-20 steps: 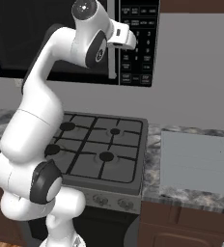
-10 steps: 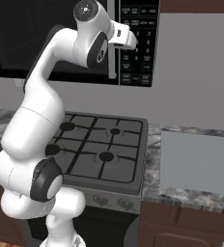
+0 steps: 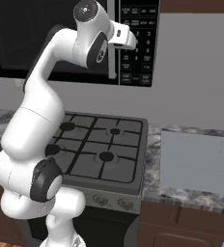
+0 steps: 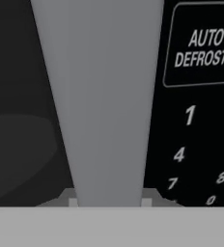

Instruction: Place the sponge inside the microwave to prepare for sanitizing.

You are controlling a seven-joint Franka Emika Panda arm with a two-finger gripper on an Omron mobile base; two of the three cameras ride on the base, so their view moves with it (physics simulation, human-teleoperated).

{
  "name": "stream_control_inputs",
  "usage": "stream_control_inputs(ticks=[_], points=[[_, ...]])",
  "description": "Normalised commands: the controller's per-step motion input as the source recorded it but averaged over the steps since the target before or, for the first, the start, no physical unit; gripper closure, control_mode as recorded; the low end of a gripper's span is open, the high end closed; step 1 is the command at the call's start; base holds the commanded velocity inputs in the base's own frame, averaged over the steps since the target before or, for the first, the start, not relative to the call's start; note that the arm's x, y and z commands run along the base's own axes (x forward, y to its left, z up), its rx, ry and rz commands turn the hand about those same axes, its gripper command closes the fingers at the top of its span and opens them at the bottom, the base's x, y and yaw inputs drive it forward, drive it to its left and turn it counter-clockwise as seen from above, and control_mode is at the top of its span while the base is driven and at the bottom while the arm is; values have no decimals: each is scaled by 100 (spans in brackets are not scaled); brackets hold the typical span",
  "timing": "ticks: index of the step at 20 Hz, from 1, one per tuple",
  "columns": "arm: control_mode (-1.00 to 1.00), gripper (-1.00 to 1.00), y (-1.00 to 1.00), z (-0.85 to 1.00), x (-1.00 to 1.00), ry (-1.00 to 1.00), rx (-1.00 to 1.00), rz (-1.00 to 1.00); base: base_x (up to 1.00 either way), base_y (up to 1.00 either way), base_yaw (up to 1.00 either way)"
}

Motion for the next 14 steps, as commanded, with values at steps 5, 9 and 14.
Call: stream_control_inputs(ticks=[5, 9, 14], points=[[-100, 100, 21, 0, -57, -3, -2, -4, 0, 0, 0], [-100, 100, 25, 0, -100, -7, 0, -13, 0, 0, 0], [-100, 100, 6, 0, -100, -8, 0, -13, 0, 0, 0]])
